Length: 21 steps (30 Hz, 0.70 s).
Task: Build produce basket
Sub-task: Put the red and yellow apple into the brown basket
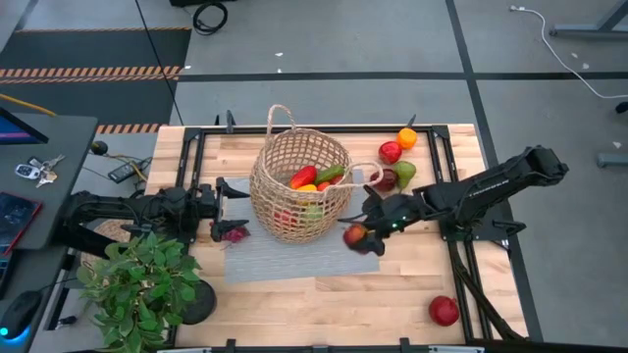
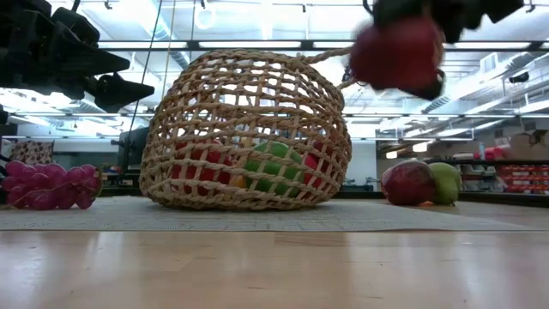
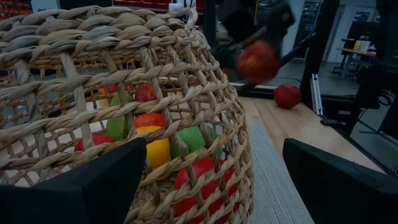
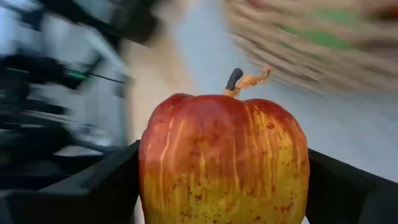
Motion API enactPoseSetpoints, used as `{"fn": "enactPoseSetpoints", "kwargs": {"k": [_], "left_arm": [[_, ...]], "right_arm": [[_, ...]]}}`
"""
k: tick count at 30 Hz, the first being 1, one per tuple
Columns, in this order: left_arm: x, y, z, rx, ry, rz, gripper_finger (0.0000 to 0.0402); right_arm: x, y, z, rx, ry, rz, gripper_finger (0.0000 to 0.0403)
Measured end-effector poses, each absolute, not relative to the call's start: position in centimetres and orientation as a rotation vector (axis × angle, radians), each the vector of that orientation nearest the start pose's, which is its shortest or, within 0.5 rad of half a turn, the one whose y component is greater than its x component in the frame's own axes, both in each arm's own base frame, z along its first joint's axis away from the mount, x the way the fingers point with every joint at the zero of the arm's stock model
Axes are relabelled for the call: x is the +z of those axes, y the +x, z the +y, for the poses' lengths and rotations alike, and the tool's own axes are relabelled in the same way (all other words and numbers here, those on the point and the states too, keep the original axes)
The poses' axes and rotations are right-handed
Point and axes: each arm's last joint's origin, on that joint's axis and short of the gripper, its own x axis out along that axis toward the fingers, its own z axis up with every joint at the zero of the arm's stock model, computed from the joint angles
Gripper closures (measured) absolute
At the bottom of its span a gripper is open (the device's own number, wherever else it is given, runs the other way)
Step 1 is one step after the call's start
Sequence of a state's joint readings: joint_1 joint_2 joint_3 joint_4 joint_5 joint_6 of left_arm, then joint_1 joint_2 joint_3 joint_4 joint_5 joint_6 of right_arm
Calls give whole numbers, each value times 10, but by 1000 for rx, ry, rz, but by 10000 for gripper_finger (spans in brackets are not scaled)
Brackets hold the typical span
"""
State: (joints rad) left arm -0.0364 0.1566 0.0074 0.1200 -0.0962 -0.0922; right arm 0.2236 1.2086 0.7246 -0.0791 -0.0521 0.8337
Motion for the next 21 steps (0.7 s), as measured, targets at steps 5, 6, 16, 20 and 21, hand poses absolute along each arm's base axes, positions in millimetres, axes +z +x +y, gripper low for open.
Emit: {"fn": "enactPoseSetpoints", "kwargs": {"k": [5, 6, 16, 20, 21], "left_arm": [[165, 107, -1, 61, -91, 27, 15], [165, 107, -1, 61, -91, 27, 15], [165, 107, -1, 61, -90, 27, 15], [165, 107, -1, 61, -90, 27, 15], [165, 107, -1, 61, -91, 26, 15]], "right_arm": [[257, 254, 64, 181, 683, 446, 40], [261, 256, 64, 203, 663, 401, 40], [302, 262, 54, 259, 479, -73, 39], [311, 262, 44, 121, 373, -202, 39], [312, 262, 41, 70, 348, -216, 39]]}}
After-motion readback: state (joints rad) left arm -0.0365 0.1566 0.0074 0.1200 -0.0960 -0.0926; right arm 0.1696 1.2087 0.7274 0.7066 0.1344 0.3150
